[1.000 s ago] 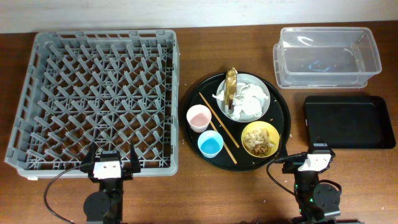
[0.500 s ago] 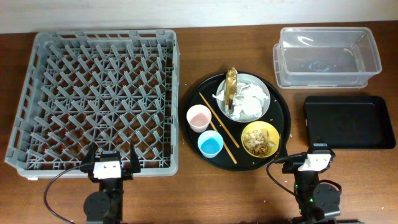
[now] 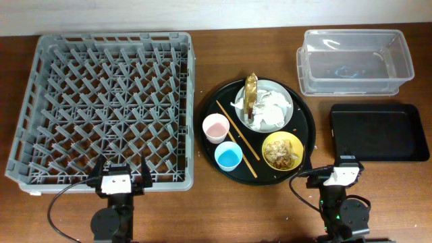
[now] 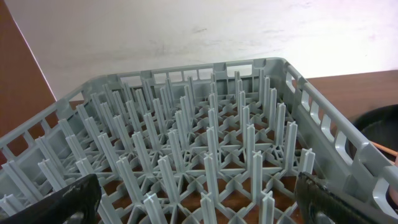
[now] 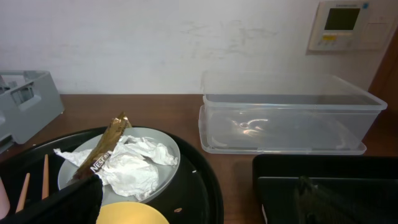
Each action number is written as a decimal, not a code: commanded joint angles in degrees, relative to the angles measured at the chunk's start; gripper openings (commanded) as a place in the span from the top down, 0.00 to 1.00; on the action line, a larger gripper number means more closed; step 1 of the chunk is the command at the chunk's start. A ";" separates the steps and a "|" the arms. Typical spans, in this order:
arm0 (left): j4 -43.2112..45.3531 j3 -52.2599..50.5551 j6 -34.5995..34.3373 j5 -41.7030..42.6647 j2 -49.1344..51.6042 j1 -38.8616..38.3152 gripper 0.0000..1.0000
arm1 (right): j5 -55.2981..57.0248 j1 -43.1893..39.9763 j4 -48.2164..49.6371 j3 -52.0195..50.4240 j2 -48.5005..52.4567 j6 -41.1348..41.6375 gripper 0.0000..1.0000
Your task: Sort waste into correct bins and load items into the dishwasher rack
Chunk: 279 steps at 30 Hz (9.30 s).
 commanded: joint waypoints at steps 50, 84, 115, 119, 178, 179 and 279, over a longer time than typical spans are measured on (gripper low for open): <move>-31.41 73.33 3.52 14.21 85.05 0.33 0.01 | -1.84 11.17 -39.82 96.17 119.99 34.32 0.02; -30.56 73.33 3.50 14.86 85.05 0.33 0.01 | -18.86 -17.33 -54.25 125.13 111.60 20.06 0.01; -29.49 73.35 1.81 15.06 85.05 0.33 0.01 | -5.38 20.00 -55.04 70.75 97.63 27.19 0.96; -29.44 73.35 1.81 15.04 85.05 0.33 0.01 | -3.89 11.85 -66.05 81.24 79.49 23.52 0.96; -28.39 73.35 1.79 15.10 85.05 0.33 0.01 | -21.62 3.43 -66.75 77.11 94.23 9.84 0.96; -29.07 73.35 1.79 15.08 85.05 0.33 0.01 | -16.85 6.62 -66.34 76.50 94.23 14.12 0.96; -66.75 82.71 -14.73 3.91 102.73 -15.80 0.04 | -51.84 -1.42 -32.52 74.97 93.77 10.67 0.04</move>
